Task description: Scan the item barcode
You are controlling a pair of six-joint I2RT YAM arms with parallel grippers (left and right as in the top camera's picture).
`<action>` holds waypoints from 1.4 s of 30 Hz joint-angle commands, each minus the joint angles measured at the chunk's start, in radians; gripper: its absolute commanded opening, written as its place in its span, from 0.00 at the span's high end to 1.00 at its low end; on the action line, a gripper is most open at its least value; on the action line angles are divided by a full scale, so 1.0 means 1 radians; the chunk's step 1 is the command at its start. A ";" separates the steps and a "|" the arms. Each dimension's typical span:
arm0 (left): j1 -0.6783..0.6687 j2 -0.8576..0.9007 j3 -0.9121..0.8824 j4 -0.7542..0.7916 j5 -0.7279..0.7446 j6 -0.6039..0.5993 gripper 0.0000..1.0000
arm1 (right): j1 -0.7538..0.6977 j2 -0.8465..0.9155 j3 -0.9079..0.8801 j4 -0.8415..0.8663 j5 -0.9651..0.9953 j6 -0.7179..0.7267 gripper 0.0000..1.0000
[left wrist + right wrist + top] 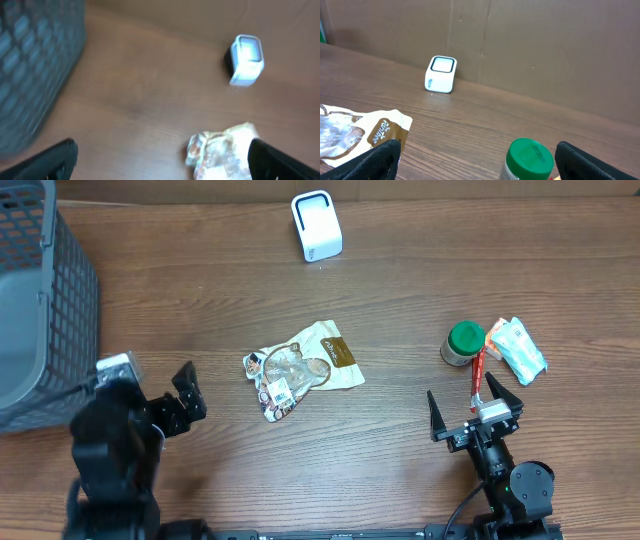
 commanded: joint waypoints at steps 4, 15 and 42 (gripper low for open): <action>-0.002 -0.235 -0.182 0.409 0.101 -0.014 0.00 | -0.007 -0.010 -0.011 0.005 -0.001 -0.001 0.00; -0.002 -0.500 -0.489 0.887 0.124 -0.015 0.00 | -0.007 -0.010 -0.011 0.005 -0.001 -0.001 0.00; -0.002 -0.558 -0.774 0.657 0.116 0.071 0.00 | -0.007 -0.010 -0.011 0.005 -0.001 -0.001 0.00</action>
